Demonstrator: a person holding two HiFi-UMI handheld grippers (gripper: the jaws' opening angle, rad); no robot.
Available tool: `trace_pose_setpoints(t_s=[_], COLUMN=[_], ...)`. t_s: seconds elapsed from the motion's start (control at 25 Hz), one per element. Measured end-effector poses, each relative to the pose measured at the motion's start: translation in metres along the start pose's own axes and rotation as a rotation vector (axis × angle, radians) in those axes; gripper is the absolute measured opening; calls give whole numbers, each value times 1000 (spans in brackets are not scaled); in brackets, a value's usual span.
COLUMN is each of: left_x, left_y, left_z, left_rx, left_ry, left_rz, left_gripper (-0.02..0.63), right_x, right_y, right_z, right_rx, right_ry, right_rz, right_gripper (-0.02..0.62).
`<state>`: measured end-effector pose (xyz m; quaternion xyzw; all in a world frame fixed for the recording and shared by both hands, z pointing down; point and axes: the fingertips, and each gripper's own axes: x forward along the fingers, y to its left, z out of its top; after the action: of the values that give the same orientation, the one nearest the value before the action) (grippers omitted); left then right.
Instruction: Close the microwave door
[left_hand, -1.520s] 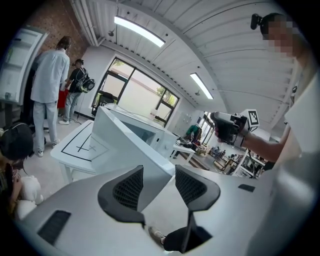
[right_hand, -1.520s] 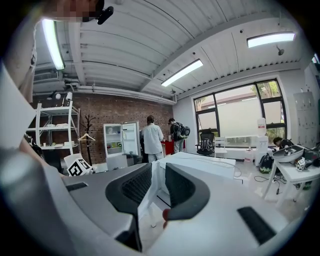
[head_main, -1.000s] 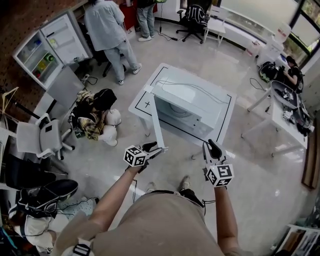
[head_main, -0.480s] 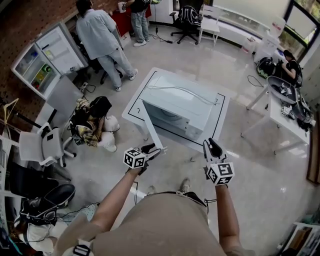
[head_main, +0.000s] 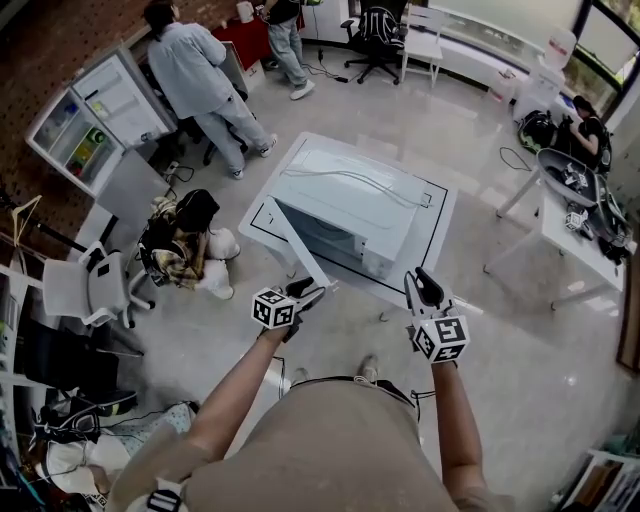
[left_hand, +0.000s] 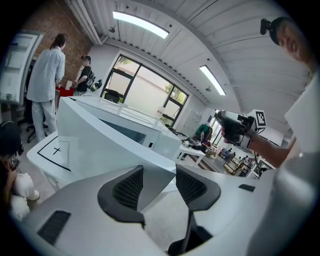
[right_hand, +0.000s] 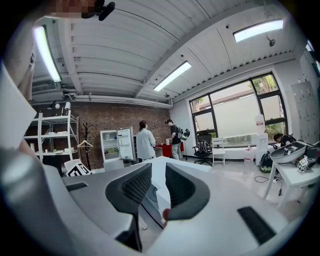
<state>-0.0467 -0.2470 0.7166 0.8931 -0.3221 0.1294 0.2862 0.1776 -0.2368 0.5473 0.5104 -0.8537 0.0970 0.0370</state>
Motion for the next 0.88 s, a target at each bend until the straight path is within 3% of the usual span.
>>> trace_pose_setpoints(t_s=[0.88], left_x=[46], left_y=[-3], left_z=[25], left_rx=[-41], left_ry=[-56], left_rz=[69], left_gripper=[196], right_x=[15], right_y=[-23], right_z=[9], right_rx=[-40], right_ry=[15], right_rz=[110], right_gripper=[86])
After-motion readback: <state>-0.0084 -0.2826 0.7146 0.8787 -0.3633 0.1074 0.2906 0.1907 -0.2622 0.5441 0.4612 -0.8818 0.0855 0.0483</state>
